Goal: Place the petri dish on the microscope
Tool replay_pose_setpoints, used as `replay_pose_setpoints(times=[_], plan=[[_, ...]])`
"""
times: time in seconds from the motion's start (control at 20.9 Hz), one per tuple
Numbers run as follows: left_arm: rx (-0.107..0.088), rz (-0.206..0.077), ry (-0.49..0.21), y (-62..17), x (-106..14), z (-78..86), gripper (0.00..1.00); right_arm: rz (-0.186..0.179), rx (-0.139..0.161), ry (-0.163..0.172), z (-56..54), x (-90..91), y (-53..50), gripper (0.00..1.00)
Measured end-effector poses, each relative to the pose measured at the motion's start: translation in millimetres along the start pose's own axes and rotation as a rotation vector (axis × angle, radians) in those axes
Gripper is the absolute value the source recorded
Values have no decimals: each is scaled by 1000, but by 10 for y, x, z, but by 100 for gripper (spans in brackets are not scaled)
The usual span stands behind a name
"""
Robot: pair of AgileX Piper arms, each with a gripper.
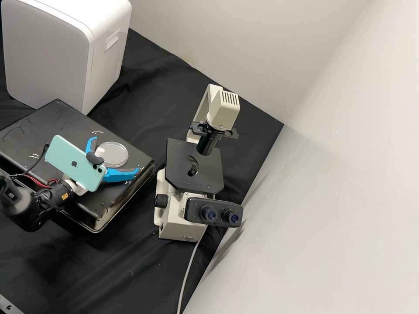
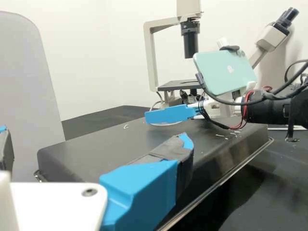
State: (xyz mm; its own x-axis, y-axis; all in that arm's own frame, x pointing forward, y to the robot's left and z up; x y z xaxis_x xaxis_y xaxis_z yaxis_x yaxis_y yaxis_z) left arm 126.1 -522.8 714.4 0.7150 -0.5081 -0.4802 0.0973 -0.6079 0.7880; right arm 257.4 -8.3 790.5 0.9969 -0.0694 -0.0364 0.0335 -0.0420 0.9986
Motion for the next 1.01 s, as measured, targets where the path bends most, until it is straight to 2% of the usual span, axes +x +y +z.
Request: replay_pose_setpoints(times=[0.1,0.29,0.48,0.57,1.01], plan=[[0,0,0,0,0,0,100,8,4,-2,15,9,-17,100],[0,0,0,0,0,0,100,3,-30,-8,52,63,-79,100],[0,0,0,0,0,0,100,7,-39,-23,75,122,-131,100],[0,1,7,2,0,-12,100,11,-55,-22,70,158,-158,100],[1,5,33,10,1,-59,100,26,-72,-1,15,320,-265,100]])
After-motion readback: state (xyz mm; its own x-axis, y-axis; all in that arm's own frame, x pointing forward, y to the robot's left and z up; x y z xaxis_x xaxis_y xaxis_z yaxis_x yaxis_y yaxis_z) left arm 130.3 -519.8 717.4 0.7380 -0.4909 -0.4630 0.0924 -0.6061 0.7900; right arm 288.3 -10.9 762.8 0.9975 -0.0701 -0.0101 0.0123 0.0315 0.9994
